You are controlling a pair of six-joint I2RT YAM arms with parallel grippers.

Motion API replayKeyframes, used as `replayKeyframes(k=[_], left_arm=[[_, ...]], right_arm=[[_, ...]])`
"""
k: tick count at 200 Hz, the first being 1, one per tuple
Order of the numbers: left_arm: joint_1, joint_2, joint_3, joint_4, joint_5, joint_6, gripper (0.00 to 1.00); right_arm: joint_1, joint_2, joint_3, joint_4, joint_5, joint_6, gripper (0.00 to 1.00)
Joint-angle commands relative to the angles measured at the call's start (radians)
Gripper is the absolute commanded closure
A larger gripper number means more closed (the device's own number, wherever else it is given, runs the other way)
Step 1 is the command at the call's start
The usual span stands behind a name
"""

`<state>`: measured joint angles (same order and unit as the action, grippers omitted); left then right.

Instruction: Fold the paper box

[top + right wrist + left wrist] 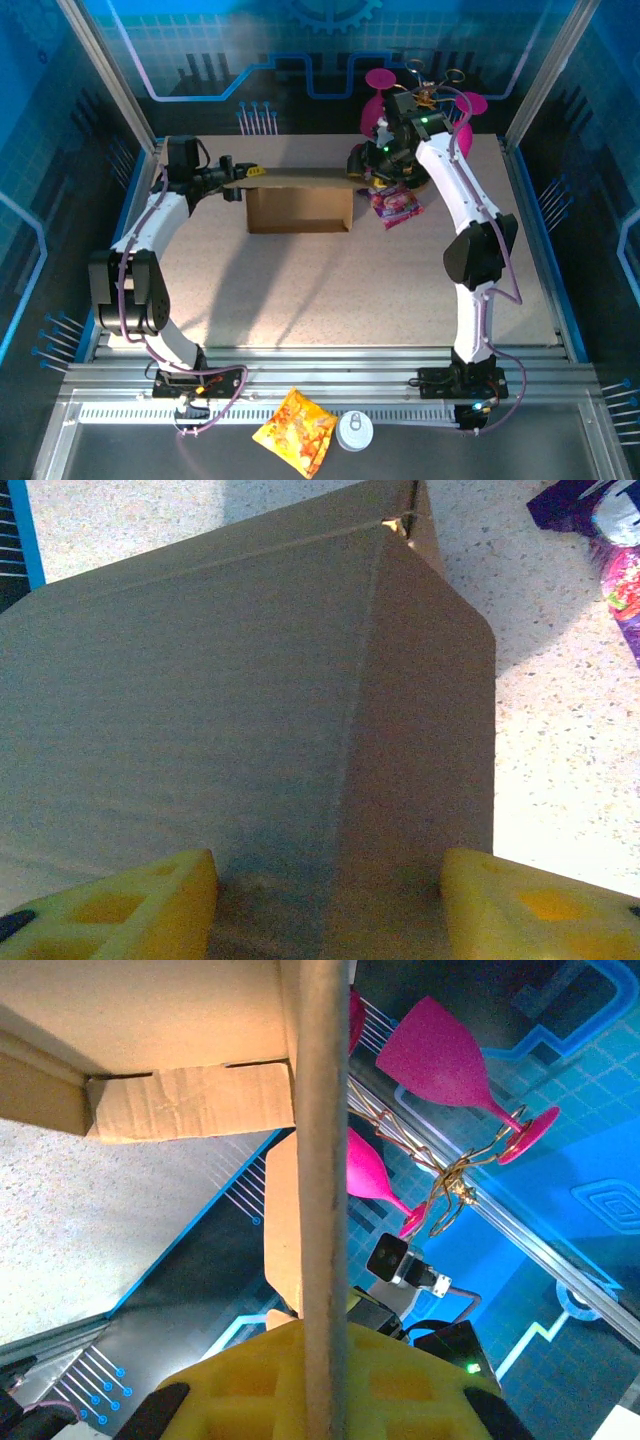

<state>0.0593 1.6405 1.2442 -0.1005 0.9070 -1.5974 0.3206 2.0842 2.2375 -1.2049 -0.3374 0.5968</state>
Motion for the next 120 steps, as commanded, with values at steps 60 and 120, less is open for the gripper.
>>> replayKeyframes(k=[60,120], left_arm=[[0.007,-0.039,-0.041,0.053,0.033,-0.015,1.0],[0.017,-0.014,-0.109,0.014,0.036,0.087,0.9]], right_arm=[[0.023,-0.079,-0.132,0.166,-0.161,0.187,0.51],[0.056,-0.102,-0.251,0.251,-0.072,0.156,0.6]])
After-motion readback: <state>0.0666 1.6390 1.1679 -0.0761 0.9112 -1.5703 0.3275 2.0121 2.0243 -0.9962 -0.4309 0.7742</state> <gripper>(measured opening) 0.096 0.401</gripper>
